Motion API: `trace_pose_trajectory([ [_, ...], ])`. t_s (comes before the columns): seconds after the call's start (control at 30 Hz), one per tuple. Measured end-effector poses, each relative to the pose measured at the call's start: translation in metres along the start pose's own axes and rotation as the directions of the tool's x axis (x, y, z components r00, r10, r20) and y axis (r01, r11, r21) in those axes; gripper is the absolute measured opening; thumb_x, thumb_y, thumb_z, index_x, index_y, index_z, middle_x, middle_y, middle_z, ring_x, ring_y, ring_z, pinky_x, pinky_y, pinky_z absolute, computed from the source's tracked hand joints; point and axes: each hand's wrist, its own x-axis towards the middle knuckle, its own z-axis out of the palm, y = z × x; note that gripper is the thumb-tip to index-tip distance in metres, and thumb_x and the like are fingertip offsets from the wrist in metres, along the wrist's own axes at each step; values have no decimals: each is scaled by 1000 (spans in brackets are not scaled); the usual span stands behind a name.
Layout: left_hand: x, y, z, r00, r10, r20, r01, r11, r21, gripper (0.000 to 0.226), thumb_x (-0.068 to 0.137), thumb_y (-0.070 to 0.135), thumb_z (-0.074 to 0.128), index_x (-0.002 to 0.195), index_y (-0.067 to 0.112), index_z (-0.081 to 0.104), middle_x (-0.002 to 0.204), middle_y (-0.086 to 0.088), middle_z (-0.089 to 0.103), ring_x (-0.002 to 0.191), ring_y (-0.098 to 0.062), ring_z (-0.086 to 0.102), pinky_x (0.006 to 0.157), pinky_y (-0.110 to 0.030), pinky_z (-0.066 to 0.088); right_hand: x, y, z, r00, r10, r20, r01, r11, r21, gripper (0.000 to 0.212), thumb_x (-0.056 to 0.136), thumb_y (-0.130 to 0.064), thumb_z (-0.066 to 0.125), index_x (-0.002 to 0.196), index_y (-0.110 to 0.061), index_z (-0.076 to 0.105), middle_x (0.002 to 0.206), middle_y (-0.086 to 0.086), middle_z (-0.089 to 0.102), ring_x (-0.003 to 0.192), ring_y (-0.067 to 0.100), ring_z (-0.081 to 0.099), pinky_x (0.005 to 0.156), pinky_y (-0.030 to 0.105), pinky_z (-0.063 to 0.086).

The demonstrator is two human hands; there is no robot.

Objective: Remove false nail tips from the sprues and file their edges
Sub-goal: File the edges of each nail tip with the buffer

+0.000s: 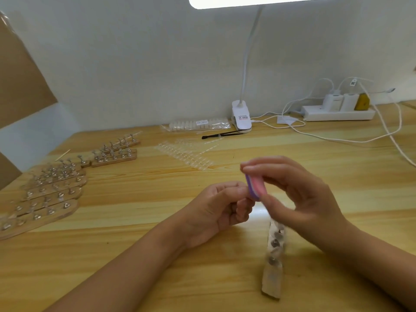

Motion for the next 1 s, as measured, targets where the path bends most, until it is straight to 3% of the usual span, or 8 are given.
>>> trace_pose_trajectory([
  [0.1, -1, 2, 0, 1000, 8, 14, -8, 1000, 7, 13, 79, 32, 66, 76, 21, 73, 64, 10, 48, 60, -4, 46, 62, -15, 45, 2, 1, -4, 994, 68, -90, -58, 993, 106, 28, 89, -8, 69, 115, -5, 62, 118, 13, 63, 110, 19, 65, 97, 25, 50],
  [0.23, -1, 2, -1, 1000, 7, 23, -6, 1000, -22, 14, 86, 24, 61, 77, 22, 71, 65, 10, 49, 61, -3, 47, 65, -15, 46, -1, 2, 3, 1000, -28, 12, 28, 1000, 7, 30, 87, -6, 65, 116, -2, 62, 121, 14, 62, 118, 27, 61, 99, 36, 50],
  [0.4, -2, 1, 0, 999, 11, 47, -11, 1000, 9, 10, 80, 32, 69, 77, 24, 74, 66, 11, 51, 61, -4, 46, 64, -15, 45, 6, 7, -7, 956, 242, -168, -218, 965, 147, 34, 83, -18, 63, 114, -4, 64, 108, 9, 70, 103, 14, 68, 92, 22, 53],
  [0.57, 2, -1, -3, 996, 30, -82, -32, 999, -23, 14, 78, 32, 79, 86, 21, 78, 68, 9, 54, 62, -4, 50, 64, -15, 48, 10, 4, -10, 902, 367, -228, -287, 903, 320, 29, 85, -38, 65, 103, -15, 69, 100, 5, 74, 94, 19, 71, 78, 22, 56],
  [0.67, 6, -4, -4, 975, 68, -211, -75, 997, -25, 11, 79, 27, 77, 86, 20, 80, 68, 8, 54, 62, -4, 51, 63, -15, 48, 13, 2, -12, 874, 437, -214, -332, 857, 395, 28, 80, -45, 61, 89, -19, 70, 86, 8, 74, 76, 21, 72, 67, 22, 56],
  [0.77, 8, -5, -4, 950, 110, -292, -118, 993, -11, 14, 75, 28, 75, 86, 21, 81, 67, 9, 54, 60, -3, 50, 60, -14, 47, 12, 2, -11, 875, 449, -181, -372, 863, 341, 29, 85, -50, 63, 84, -22, 72, 79, 6, 70, 73, 15, 67, 69, 22, 56],
  [0.83, 8, -5, -5, 943, 126, -309, -133, 991, -1, 16, 73, 31, 78, 86, 21, 81, 66, 10, 52, 59, -3, 49, 60, -14, 47, 12, 3, -10, 875, 456, -164, -396, 867, 303, 30, 84, -51, 64, 83, -22, 71, 73, 1, 64, 70, 10, 60, 70, 20, 54],
  [1.0, 8, -6, -6, 929, 162, -333, -166, 986, 18, 28, 65, 42, 79, 84, 21, 81, 64, 9, 51, 59, -4, 48, 60, -14, 47, 13, 4, -9, 829, 558, -38, -481, 745, 462, 22, 73, -46, 66, 75, -25, 71, 66, 0, 62, 58, 12, 58, 59, 19, 51],
])
